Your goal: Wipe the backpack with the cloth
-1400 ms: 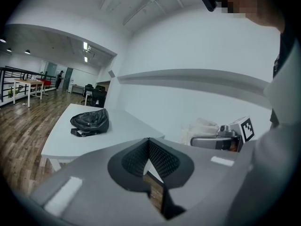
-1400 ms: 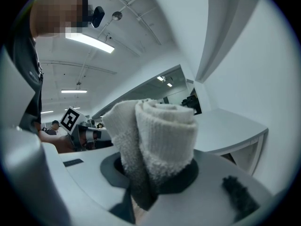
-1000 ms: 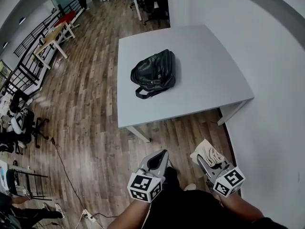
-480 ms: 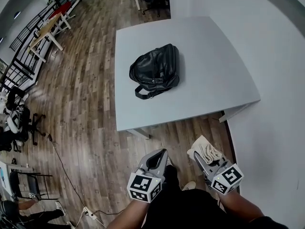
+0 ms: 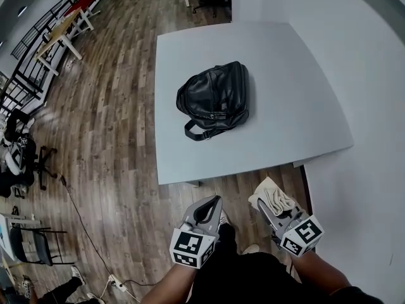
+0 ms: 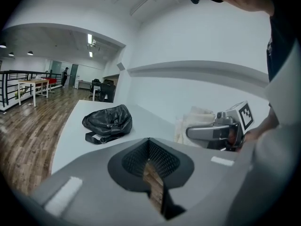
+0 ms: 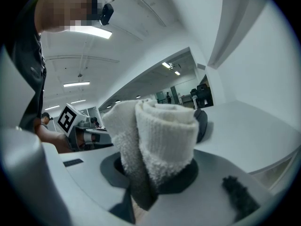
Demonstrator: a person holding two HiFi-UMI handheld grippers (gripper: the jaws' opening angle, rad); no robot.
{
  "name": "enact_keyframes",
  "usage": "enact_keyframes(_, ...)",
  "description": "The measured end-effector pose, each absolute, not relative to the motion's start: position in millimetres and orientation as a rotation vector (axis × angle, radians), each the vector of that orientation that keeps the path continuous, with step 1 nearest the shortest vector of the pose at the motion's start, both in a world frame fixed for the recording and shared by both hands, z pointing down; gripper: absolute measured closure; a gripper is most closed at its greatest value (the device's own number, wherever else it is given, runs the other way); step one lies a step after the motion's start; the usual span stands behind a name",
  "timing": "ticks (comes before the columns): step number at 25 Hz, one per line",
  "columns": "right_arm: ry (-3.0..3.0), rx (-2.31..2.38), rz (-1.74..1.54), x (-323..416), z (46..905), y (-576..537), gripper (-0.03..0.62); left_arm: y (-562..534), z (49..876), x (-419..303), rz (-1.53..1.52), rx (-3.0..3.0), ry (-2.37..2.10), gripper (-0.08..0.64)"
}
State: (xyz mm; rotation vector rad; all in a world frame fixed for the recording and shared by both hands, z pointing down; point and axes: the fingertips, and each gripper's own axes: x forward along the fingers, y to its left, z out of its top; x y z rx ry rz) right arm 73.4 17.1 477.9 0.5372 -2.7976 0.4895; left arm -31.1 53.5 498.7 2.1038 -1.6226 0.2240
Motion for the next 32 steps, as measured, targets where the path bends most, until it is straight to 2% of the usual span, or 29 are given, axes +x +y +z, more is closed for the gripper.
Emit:
enact_keyframes(17, -2.823, 0.585, 0.361, 10.0, 449.9, -36.6, 0.507, -2.4, 473.2, -95.5, 0.202, 2.213, -1.585, 0.554)
enact_keyframes(32, -2.815, 0.612, 0.3, 7.6, 430.9, -35.2, 0.506, -1.9, 459.1, -94.4, 0.235, 2.289, -1.558, 0.554)
